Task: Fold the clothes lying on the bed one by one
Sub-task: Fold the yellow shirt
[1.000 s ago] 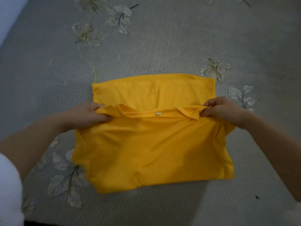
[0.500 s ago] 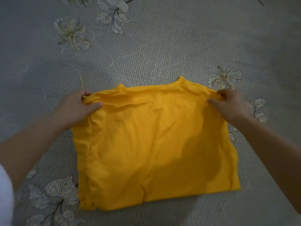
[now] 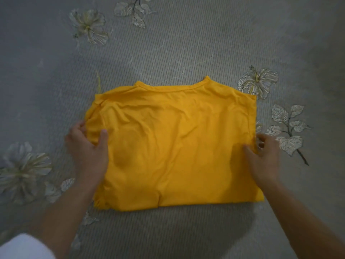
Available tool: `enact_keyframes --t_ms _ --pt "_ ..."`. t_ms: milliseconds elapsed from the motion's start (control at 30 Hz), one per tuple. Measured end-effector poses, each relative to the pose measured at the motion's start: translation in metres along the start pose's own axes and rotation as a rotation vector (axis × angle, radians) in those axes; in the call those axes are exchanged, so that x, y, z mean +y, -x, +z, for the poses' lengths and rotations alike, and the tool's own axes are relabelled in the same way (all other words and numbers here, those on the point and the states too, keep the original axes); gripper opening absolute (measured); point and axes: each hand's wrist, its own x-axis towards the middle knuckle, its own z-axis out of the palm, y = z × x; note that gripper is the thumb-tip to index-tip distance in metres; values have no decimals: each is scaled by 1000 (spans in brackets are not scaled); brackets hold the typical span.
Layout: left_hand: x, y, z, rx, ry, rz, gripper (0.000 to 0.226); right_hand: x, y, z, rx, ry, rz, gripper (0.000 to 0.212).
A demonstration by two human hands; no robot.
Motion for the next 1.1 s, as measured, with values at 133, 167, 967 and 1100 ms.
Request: enact_keyframes --t_ms 133,167,967,1100 --pt "-29 65 -18 -15 6 -139 62 54 46 -13 -38 -6 83 46" --pt "-34 79 -22 -22 5 -168 61 63 54 -16 -40 -5 98 43" --pt "-85 133 -70 -62 406 -511 16 76 72 -71 -361 -528 513 24" --pt "-91 135 -72 -94 245 -425 16 83 75 -63 -301 -269 457 18"
